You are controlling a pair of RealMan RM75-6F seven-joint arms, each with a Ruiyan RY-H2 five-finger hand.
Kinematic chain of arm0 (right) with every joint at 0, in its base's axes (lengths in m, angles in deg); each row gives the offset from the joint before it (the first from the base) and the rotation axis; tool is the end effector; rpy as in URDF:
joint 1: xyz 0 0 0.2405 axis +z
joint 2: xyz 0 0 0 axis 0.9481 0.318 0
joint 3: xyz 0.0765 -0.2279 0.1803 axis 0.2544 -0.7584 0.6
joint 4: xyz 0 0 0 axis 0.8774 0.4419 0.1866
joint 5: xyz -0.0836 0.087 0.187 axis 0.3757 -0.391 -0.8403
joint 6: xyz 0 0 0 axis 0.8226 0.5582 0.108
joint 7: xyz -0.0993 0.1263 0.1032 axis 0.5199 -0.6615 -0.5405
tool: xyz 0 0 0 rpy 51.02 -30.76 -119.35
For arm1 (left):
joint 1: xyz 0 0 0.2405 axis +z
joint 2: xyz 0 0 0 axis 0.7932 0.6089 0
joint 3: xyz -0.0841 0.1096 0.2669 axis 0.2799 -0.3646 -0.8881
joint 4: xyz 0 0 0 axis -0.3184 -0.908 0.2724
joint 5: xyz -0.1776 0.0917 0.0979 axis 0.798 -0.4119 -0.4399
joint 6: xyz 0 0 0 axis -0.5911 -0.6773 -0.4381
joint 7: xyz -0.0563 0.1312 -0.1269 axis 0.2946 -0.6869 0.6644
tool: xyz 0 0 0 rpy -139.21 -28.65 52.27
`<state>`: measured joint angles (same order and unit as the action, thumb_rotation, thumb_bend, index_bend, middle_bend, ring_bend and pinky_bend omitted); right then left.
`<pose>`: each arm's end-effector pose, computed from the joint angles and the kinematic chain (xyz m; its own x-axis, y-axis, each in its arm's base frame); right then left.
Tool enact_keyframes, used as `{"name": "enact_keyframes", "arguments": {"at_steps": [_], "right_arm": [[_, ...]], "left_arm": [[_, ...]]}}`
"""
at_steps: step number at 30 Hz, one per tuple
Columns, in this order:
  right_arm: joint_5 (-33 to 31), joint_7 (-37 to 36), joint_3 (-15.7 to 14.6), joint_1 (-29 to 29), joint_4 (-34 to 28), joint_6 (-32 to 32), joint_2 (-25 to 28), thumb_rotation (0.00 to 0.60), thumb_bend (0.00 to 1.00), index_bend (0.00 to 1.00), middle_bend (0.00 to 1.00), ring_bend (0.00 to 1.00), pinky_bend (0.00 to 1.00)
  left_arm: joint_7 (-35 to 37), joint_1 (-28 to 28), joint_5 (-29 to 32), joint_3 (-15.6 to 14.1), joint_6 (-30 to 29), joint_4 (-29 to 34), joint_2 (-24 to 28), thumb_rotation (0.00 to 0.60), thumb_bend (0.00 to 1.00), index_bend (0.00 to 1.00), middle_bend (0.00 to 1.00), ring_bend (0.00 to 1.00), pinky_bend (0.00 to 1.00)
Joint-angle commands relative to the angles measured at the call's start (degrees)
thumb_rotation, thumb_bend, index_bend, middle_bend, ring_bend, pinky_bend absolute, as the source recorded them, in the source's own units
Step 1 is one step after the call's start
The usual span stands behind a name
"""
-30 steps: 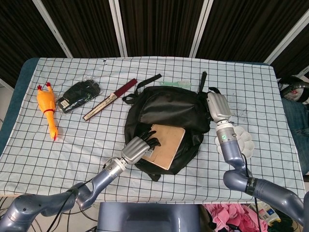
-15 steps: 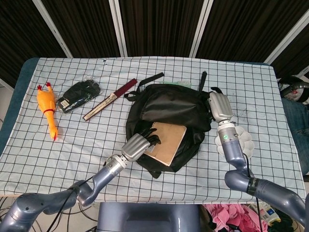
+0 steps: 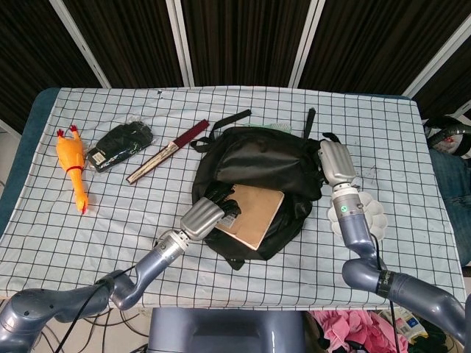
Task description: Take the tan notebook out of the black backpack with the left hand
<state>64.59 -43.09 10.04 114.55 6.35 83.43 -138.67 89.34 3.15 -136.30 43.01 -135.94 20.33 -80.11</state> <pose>-0.1830 -0.5013 0.0617 0.0487 -0.0339 0.9982 -0.9910 -0.1262 0.0440 -0.0876 0.4012 -0.1434 0.3838 0.1980 0.9019 0.7107 -0.6869 -0.1516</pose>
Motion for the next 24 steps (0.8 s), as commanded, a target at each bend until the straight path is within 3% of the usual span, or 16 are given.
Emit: {"name": "enact_keyframes", "arguments": {"at_steps": [1,10,13,24], "right_arm": [[0.0,0.1,0.0,0.0,0.0,0.0,0.0,0.6,0.48,0.67,0.59,0.43,0.15],[-0.1,0.6,-0.2,0.2,0.3,0.3,-0.3,0.6,0.48,0.67,0.59,0.43,0.15],[-0.2,0.8,-0.3,0.3,0.5,0.0,-0.5,0.6,0.48,0.67,0.59,0.43,0.15],[-0.2,0.4,-0.2,0.3,0.8,0.0,-0.4,0.6,0.48,0.67,0.59,0.43,0.15]], "left_arm": [[-0.4,-0.1,0.3,0.1,0.2,0.5,0.4,0.6,0.29,0.33,0.29,0.08,0.08],[-0.7,0.0,1.3,0.2,0.6,2.8,2.2,0.6,0.26,0.34,0.29,0.08,0.08],[-2.1,-0.9,2.2,1.5,1.3,1.8,1.7,0.6,0.26,0.35,0.3,0.08,0.08],[-1.8,-3.4,2.4,2.9,1.5,-2.9,-1.2,0.6,0.27,0.46,0.43,0.18,0.15]]}}
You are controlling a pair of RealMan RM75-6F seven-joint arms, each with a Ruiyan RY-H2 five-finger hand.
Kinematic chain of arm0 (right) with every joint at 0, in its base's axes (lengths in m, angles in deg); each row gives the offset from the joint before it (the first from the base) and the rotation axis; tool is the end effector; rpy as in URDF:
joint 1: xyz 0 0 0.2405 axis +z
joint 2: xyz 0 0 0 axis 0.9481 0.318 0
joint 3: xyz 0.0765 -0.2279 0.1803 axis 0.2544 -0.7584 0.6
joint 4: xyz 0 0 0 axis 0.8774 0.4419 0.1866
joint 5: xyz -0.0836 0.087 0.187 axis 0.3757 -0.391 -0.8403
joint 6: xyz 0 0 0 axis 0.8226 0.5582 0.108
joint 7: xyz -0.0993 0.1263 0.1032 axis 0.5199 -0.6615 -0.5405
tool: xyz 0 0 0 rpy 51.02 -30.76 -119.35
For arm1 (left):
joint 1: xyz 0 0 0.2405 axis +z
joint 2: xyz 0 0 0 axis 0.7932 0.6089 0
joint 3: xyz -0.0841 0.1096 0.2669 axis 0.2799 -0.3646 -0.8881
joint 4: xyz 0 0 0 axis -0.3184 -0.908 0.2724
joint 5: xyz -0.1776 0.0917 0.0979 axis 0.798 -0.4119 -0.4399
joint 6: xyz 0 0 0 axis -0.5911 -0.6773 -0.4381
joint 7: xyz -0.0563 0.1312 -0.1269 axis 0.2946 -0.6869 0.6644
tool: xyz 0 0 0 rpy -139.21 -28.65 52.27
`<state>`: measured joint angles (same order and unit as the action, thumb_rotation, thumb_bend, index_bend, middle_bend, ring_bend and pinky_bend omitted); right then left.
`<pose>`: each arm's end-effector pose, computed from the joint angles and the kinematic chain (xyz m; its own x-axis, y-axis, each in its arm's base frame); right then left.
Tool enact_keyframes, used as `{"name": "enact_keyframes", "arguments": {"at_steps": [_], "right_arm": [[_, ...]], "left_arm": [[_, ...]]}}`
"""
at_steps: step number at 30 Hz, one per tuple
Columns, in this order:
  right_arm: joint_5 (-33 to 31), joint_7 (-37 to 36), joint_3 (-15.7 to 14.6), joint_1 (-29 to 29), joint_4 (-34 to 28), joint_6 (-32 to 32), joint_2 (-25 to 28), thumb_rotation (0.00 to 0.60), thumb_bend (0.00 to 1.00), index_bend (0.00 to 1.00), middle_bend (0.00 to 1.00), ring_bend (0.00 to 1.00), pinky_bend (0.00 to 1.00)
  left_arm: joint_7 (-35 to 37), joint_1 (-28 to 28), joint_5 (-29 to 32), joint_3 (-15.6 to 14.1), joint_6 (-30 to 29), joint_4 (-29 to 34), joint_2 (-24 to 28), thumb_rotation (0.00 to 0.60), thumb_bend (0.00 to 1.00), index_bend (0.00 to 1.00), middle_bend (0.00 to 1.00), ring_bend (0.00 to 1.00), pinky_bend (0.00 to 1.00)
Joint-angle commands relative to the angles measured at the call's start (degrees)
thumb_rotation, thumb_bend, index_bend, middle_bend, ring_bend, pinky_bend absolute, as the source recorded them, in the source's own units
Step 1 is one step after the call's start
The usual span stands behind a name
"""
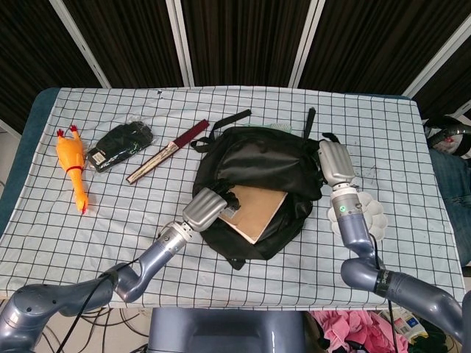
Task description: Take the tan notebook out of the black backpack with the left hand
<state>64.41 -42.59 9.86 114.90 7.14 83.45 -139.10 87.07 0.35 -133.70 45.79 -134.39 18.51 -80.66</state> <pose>-0.1834 -0.5031 0.0598 0.0613 -0.0312 0.9976 -0.9906 -0.1241 0.0570 -0.0717 0.4238 -0.1385 0.3963 0.1529 0.9053 0.7111 -0.6748 -0.1973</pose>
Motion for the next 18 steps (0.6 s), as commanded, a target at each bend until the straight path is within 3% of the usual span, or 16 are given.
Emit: {"name": "enact_keyframes", "arguments": {"at_steps": [1,7,18], "right_arm": [[0.0,-0.1,0.0,0.0,0.0,0.0,0.1,0.6,0.48,0.67,0.59,0.43,0.15],[0.3,-0.6,0.1,-0.1,0.1,-0.1,0.3,0.6,0.48,0.67,0.59,0.43,0.15],[1.1,-1.3,0.0,-0.2,0.4,0.1,0.6,0.6,0.48,0.67,0.59,0.43,0.15]], "left_arm": [[0.6,-0.8,-0.4,0.2,-0.2,-1.7,-0.9,0.6,0.28,0.47,0.44,0.19,0.16],[1.7,-2.2,-1.9,0.5,-2.7,-5.8,-2.9,0.6,0.31,0.55,0.53,0.27,0.24],[3.7,-4.8,-1.9,1.3,-2.8,-12.9,-5.5,0.6,0.35,0.59,0.57,0.32,0.27]]}}
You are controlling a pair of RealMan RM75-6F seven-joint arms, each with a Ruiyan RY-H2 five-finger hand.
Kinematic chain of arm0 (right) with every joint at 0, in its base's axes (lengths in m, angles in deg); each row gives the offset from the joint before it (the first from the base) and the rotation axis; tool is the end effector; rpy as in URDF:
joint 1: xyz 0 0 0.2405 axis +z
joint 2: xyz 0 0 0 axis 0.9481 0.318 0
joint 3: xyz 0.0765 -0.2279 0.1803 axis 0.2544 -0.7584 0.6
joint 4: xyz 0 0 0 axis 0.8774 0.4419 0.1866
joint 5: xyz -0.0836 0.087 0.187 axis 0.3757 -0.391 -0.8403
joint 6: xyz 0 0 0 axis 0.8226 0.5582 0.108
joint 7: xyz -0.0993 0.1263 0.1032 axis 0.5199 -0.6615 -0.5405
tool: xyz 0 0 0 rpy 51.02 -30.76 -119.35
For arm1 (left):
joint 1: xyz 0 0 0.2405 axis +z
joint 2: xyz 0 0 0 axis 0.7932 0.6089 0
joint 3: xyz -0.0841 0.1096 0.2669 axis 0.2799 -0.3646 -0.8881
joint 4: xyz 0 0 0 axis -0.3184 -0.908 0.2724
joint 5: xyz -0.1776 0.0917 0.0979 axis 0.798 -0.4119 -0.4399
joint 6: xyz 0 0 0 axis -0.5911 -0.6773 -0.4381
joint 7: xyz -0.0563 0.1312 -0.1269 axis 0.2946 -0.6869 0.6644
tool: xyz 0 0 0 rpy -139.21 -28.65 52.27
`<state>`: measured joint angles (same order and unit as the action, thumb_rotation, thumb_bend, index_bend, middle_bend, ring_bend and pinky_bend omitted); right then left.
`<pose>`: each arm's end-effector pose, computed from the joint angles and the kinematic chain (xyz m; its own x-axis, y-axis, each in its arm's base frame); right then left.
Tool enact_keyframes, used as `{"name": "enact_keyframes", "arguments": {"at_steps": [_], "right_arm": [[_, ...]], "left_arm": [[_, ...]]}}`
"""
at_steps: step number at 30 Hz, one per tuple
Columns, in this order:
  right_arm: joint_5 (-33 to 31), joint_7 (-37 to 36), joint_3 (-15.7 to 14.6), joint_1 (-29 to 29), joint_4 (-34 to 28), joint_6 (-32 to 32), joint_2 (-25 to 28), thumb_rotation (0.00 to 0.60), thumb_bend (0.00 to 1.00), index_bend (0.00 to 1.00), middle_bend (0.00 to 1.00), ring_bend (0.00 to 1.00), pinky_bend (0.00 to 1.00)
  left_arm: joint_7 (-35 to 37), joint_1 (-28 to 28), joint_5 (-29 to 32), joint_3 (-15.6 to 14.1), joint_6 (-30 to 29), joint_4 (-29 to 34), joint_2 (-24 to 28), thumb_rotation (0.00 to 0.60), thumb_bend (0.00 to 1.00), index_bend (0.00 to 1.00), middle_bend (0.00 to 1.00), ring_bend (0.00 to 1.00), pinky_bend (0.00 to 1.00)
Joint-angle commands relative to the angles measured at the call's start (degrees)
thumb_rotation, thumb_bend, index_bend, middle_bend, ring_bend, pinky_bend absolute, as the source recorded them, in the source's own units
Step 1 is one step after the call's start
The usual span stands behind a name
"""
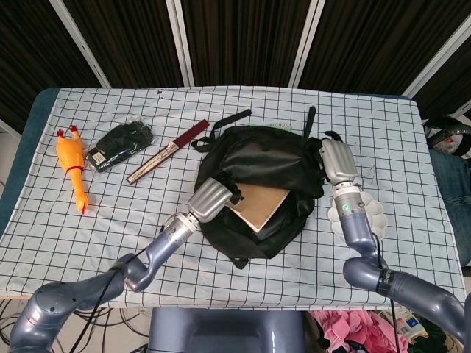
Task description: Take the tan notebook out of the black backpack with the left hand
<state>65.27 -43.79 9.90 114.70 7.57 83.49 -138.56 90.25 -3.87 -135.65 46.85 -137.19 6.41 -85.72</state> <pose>-0.1856 -0.5045 0.0659 0.0592 -0.0203 0.9980 -0.9900 -0.1295 0.0561 -0.0531 0.4493 -0.1424 0.4052 0.0406 0.9133 0.6695 -0.6935 -0.2662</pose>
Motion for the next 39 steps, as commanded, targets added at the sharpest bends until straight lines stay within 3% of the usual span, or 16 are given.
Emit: {"name": "enact_keyframes", "arguments": {"at_steps": [1,16,27,39], "right_arm": [[0.4,-0.2,-0.1,0.0,0.0,0.0,0.1,0.6,0.48,0.67,0.59,0.43,0.15],[0.9,-0.4,-0.3,-0.3,-0.1,0.3,0.3,0.6,0.48,0.67,0.59,0.43,0.15],[0.6,-0.3,-0.1,-0.8,-1.1,0.8,1.2,0.6,0.48,0.67,0.59,0.43,0.15],[1.1,0.8,-1.3,-1.8,-3.5,1.3,2.2,0.6,0.48,0.67,0.59,0.43,0.15]], "left_arm": [[0.7,-0.7,0.0,0.2,-0.1,-1.1,-0.6,0.6,0.35,0.59,0.57,0.32,0.27],[0.9,-0.1,0.1,0.2,-3.9,1.4,0.9,0.6,0.4,0.63,0.65,0.42,0.38],[-0.6,3.9,0.5,-0.5,-7.2,14.8,10.3,0.6,0.43,0.67,0.69,0.46,0.44],[-1.7,5.4,2.7,2.9,-8.0,27.6,20.5,0.6,0.43,0.67,0.69,0.46,0.44]]}}
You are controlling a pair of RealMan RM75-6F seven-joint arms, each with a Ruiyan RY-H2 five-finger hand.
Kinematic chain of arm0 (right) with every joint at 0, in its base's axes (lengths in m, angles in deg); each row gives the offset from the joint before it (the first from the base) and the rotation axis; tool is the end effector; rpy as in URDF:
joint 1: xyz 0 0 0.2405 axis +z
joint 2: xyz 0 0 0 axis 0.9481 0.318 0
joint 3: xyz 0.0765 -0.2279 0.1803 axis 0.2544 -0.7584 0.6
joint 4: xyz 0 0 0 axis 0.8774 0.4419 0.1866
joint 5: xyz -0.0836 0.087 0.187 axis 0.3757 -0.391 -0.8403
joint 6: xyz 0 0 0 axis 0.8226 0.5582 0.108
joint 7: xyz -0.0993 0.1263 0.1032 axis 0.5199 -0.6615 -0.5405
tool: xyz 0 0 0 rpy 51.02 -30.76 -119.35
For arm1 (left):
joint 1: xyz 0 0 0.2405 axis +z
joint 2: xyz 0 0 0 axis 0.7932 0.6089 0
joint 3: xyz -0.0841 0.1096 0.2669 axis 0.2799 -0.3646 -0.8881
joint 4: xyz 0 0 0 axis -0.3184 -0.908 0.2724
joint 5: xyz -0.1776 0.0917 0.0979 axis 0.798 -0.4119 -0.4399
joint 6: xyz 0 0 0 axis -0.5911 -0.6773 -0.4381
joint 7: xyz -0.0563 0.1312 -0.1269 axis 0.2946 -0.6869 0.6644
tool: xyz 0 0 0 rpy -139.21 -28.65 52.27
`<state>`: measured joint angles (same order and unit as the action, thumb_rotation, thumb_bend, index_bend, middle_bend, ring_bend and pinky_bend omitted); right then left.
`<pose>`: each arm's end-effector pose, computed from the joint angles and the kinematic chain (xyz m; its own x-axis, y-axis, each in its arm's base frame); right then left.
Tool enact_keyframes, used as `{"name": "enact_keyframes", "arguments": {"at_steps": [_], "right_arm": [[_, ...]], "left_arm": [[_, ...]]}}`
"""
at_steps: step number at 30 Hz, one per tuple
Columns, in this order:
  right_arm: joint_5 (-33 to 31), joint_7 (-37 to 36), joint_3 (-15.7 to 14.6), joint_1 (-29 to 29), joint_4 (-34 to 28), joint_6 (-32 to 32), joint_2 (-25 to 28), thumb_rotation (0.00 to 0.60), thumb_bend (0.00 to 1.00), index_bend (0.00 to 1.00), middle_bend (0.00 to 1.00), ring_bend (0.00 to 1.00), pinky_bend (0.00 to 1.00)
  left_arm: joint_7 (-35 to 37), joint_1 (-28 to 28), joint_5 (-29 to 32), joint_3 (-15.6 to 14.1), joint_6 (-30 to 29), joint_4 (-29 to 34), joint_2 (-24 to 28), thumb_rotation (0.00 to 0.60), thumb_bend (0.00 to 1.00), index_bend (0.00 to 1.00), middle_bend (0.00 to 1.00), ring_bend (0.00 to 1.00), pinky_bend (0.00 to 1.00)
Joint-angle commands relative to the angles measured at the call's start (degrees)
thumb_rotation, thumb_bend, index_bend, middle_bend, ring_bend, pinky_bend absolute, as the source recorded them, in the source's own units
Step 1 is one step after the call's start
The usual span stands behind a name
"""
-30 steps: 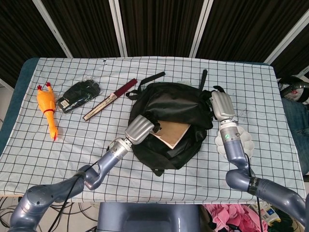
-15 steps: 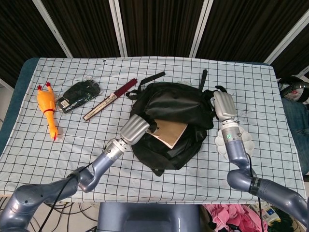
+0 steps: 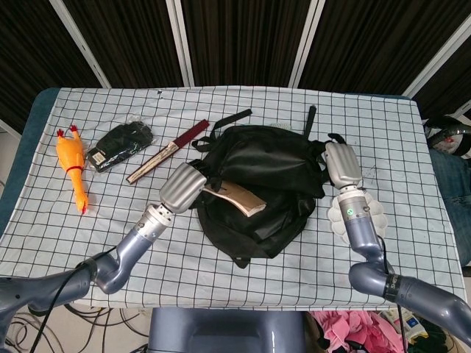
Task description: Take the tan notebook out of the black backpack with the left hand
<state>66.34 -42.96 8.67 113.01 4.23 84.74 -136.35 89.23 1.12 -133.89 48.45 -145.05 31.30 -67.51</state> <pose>-0.1912 -0.4917 0.0731 0.0844 -0.0232 0.9962 -0.9872 -0.1380 0.0805 -0.0577 0.4422 -0.0252 0.2215 -0.0025 0.9752 0.7101 -0.6850 -0.1630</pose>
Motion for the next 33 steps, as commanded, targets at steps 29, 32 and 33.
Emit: {"name": "enact_keyframes", "arguments": {"at_steps": [29,32,33], "right_arm": [[4.3,0.7,-5.4,-3.8,-5.7,1.0,1.8,0.6,0.48,0.67,0.59,0.43,0.15],[6.5,0.9,-7.4,-4.9,-8.4,1.7,2.2,0.6,0.48,0.67,0.59,0.43,0.15],[7.8,1.2,-8.6,-5.5,-9.9,2.1,2.4,0.6,0.48,0.67,0.59,0.43,0.15]], "left_arm": [[-4.9,2.4,13.9,14.4,0.6,23.6,23.7,0.6,0.44,0.67,0.69,0.46,0.46],[-5.7,2.4,13.7,14.0,0.3,22.2,24.0,0.6,0.43,0.67,0.69,0.46,0.46],[-6.0,2.4,13.4,13.7,0.2,21.4,23.9,0.6,0.43,0.67,0.69,0.46,0.46]]}}
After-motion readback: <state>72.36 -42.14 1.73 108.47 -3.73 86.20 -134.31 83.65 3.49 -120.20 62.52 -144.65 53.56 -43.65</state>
